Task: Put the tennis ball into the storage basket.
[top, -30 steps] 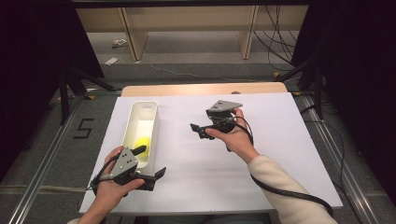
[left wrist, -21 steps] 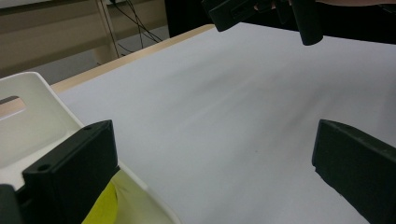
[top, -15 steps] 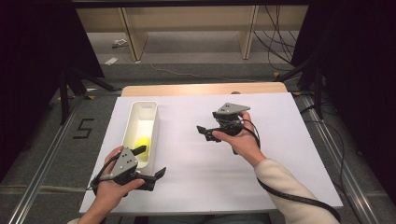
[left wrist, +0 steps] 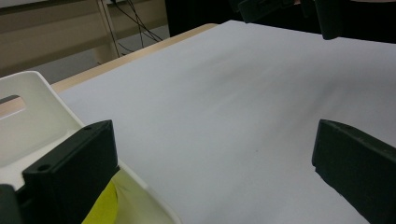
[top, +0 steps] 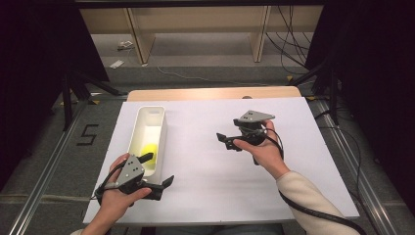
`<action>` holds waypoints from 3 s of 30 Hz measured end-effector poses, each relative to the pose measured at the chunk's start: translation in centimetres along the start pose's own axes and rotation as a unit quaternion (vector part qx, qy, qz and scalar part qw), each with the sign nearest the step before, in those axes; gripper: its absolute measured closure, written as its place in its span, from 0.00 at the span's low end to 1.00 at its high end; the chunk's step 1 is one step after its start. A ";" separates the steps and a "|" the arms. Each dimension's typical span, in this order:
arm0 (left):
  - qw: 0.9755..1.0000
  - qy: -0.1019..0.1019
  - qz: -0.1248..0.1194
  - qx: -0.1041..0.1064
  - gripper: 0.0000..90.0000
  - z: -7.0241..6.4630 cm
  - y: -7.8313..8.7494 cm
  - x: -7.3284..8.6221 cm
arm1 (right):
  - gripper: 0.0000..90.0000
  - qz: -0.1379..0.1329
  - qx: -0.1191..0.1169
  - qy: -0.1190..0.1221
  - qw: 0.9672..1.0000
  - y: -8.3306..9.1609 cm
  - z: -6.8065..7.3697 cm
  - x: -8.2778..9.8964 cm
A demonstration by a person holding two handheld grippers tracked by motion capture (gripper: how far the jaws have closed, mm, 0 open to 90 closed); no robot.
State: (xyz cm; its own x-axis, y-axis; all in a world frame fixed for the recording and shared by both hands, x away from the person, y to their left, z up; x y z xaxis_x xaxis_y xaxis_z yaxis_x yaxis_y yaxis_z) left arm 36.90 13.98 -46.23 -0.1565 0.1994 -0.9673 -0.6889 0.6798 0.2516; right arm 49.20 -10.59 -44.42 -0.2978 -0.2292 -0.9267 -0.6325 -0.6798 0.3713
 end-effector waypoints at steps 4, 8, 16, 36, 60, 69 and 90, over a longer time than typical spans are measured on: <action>1.000 0.000 0.000 0.000 0.00 0.0 0.0 0.0 | 0.17 -0.002 0.007 -0.004 1.000 0.8 -0.5 0.3; 1.000 -0.001 -0.001 0.000 0.00 0.0 0.0 0.0 | 0.17 -0.001 0.014 -0.009 1.000 1.4 -1.1 0.8; 1.000 0.000 0.000 0.000 0.00 0.0 0.0 0.0 | 0.17 -0.003 0.025 -0.014 1.000 2.9 -1.9 1.4; 1.000 0.000 -0.001 -0.001 0.00 0.0 0.0 -0.1 | 0.17 -0.003 0.047 -0.020 0.999 5.7 -3.4 2.9; 1.000 0.000 -0.001 -0.003 0.00 0.1 0.1 -0.1 | 0.17 0.001 0.065 -0.027 0.998 8.9 -4.4 4.8; 1.000 0.000 -0.001 -0.003 0.00 0.1 0.1 -0.1 | 0.17 0.005 0.069 -0.029 0.997 10.0 -4.6 5.7; 1.000 0.003 -0.002 -0.003 0.00 0.1 0.0 -0.1 | 0.17 0.004 0.076 -0.037 0.996 11.4 -4.9 6.9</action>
State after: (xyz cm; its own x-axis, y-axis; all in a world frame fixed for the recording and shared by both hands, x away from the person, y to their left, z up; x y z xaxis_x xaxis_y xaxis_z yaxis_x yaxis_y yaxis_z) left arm 36.96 14.07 -46.13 -0.1578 0.1925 -0.9685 -0.6938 0.6763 0.2474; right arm 43.47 -23.37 -46.85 -0.3513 -0.1789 -0.9190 -0.7296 -0.5629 0.3885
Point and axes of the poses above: each handheld gripper's, and its own axes: y roughly backward along the jaws, x roughly out of its underside, z roughly to its left, the point moved 8 cm from there along -y, roughly forward along the jaws, and after that the axes turned 5 degrees about -z, right-handed, at the moved point
